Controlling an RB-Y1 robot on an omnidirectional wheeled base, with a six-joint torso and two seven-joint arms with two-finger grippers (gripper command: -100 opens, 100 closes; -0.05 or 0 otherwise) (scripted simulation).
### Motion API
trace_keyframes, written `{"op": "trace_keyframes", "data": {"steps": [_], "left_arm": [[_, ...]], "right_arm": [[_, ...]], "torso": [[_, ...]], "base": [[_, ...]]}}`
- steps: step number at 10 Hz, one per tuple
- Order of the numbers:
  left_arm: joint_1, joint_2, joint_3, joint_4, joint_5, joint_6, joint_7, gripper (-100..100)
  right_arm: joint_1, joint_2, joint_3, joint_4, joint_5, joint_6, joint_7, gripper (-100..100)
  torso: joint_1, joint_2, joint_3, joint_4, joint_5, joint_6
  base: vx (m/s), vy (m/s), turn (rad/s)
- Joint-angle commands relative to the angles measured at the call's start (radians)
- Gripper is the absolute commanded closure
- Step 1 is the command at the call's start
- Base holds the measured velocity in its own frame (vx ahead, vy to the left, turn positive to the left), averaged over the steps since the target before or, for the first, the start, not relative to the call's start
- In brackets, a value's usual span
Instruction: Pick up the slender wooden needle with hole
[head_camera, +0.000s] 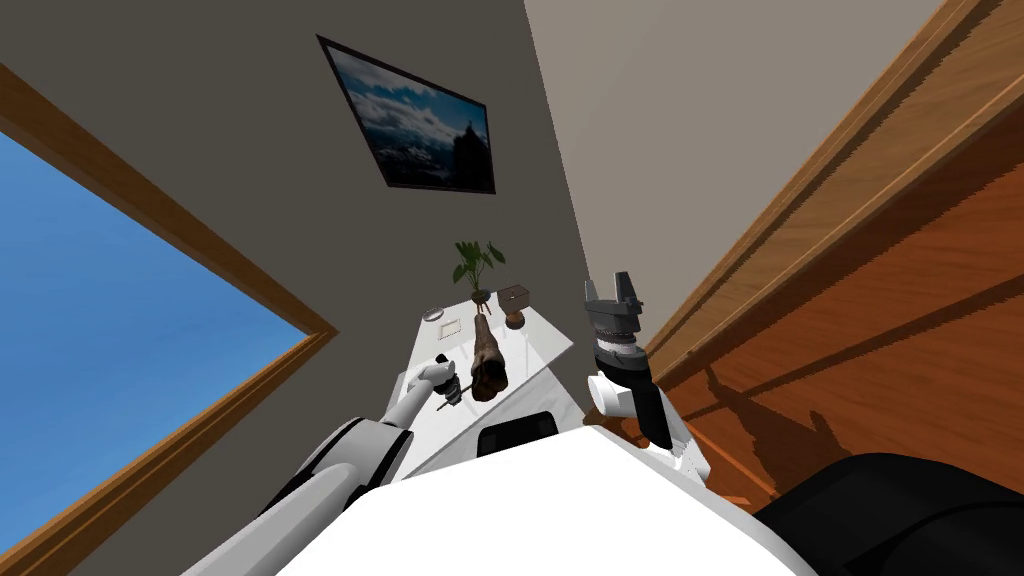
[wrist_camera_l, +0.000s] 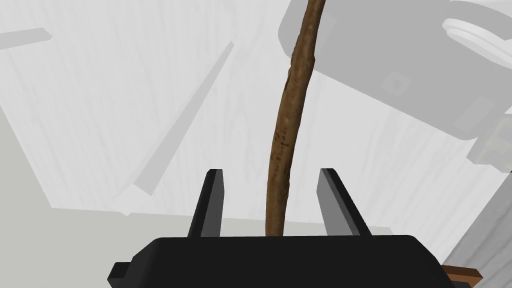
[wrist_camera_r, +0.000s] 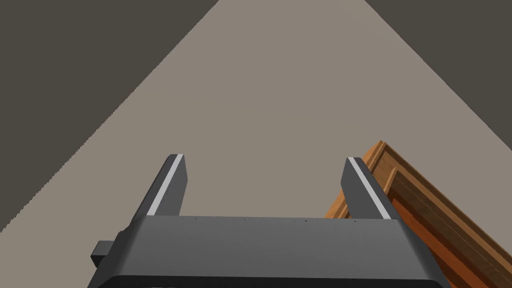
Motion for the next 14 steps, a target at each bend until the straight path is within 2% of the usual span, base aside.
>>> {"op": "trace_keyframes", "data": {"steps": [1, 4, 5, 6, 7, 8, 10, 11, 13, 14], "left_arm": [[0.000, 0.000, 0.000, 0.000, 0.000, 0.000, 0.000, 100], [0.000, -0.001, 0.000, 0.000, 0.000, 0.002, 0.000, 100], [0.000, -0.001, 0.000, 0.000, 0.000, 0.002, 0.000, 0], [0.010, 0.012, 0.050, 0.001, -0.037, 0.010, -0.007, 100], [0.010, 0.012, 0.074, 0.001, -0.037, 0.010, -0.007, 100], [0.021, 0.025, 0.105, 0.001, -0.076, 0.021, -0.014, 100], [0.021, 0.025, 0.161, 0.001, -0.076, 0.021, -0.014, 100], [0.032, 0.037, 0.193, 0.002, -0.115, 0.032, -0.021, 100], [0.032, 0.037, 0.249, 0.002, -0.115, 0.032, -0.021, 100], [0.043, 0.050, 0.282, 0.002, -0.154, 0.043, -0.027, 100]], "right_arm": [[0.000, 0.000, 0.000, 0.000, 0.000, 0.000, 0.000, 0], [0.000, 0.000, 0.000, 0.000, 0.000, 0.000, 0.000, 0], [0.000, 0.000, 0.000, 0.000, 0.000, 0.000, 0.000, 0], [0.000, 0.000, 0.000, 0.000, 0.000, 0.000, 0.000, 0], [0.000, 0.000, 0.000, 0.000, 0.000, 0.000, 0.000, 0], [0.000, 0.000, 0.000, 0.000, 0.000, 0.000, 0.000, 0], [0.000, 0.000, 0.000, 0.000, 0.000, 0.000, 0.000, 0], [0.000, 0.000, 0.000, 0.000, 0.000, 0.000, 0.000, 0], [0.000, 0.000, 0.000, 0.000, 0.000, 0.000, 0.000, 0], [0.000, 0.000, 0.000, 0.000, 0.000, 0.000, 0.000, 0]], "torso": [[0.000, 0.000, 0.000, 0.000, 0.000, 0.000], [0.002, -0.002, -0.001, 0.000, 0.001, 0.000], [0.002, -0.002, -0.001, 0.000, 0.001, 0.000], [0.002, -0.002, -0.001, 0.000, 0.001, 0.000], [0.003, 0.001, 0.001, 0.001, 0.001, 0.002], [0.004, 0.002, 0.001, 0.001, 0.001, 0.000], [0.004, 0.004, 0.002, 0.001, 0.001, 0.000], [0.003, 0.002, 0.001, 0.001, 0.000, 0.000], [0.003, 0.002, 0.002, 0.001, 0.001, 0.001], [0.003, 0.001, 0.001, 0.001, 0.000, 0.000]], "base": [[0.000, 0.000, 0.000], [0.000, 0.000, 0.000], [0.000, 0.000, 0.000], [-0.056, 0.028, -0.367], [-0.064, 0.042, -0.236], [-0.086, 0.042, -0.378], [-0.058, 0.019, -0.107], [-0.061, -0.001, -0.304], [-0.046, 0.014, -0.128], [-0.058, 0.005, -0.329]]}}
